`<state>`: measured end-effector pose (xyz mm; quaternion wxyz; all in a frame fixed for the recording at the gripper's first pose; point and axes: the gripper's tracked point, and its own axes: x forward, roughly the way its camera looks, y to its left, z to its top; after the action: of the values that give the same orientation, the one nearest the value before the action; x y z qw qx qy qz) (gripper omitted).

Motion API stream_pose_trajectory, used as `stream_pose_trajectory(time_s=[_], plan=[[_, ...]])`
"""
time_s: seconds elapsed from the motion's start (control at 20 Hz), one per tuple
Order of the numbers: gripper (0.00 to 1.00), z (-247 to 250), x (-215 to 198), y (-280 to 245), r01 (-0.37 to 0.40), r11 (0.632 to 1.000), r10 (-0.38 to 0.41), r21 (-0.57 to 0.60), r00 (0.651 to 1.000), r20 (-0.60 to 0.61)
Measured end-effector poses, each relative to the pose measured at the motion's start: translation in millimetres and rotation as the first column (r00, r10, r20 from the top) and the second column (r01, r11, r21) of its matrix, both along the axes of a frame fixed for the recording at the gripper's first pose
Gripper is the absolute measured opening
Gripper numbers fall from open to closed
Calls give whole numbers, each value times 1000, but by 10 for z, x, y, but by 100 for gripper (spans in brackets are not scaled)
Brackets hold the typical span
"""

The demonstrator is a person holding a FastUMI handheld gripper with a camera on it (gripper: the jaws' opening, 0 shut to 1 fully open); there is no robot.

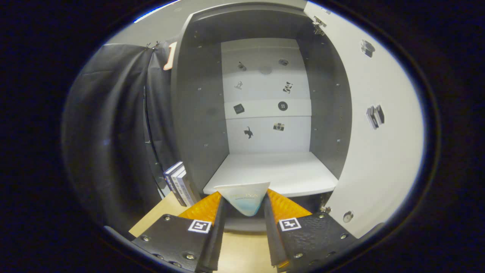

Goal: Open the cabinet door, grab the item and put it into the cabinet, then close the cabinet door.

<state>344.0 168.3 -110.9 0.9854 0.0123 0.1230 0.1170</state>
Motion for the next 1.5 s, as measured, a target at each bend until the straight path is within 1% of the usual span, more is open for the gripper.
stream_pose_trajectory(time_s=[0.1, 0.2, 0.35, 0.5, 0.7, 0.9, 1.05, 1.5], plan=[[50, 75, 258, -41, 17, 999, -16, 30, 1000, -26], [50, 158, 498, -88, 28, 999, -27, 29, 999, -28], [50, 121, 831, -100, 43, 999, -42, 17, 998, -56], [50, -43, 1051, -121, 57, 998, -56, 8, 991, -118], [50, -191, 1216, -103, 60, 998, -56, 18, 981, -183], [50, -194, 1379, -128, 73, 996, -64, 41, 978, -197], [50, -206, 1481, -151, 75, 997, -69, 20, 975, -212], [54, -269, 1601, -166, 89, 996, -86, 4, 966, -242]])
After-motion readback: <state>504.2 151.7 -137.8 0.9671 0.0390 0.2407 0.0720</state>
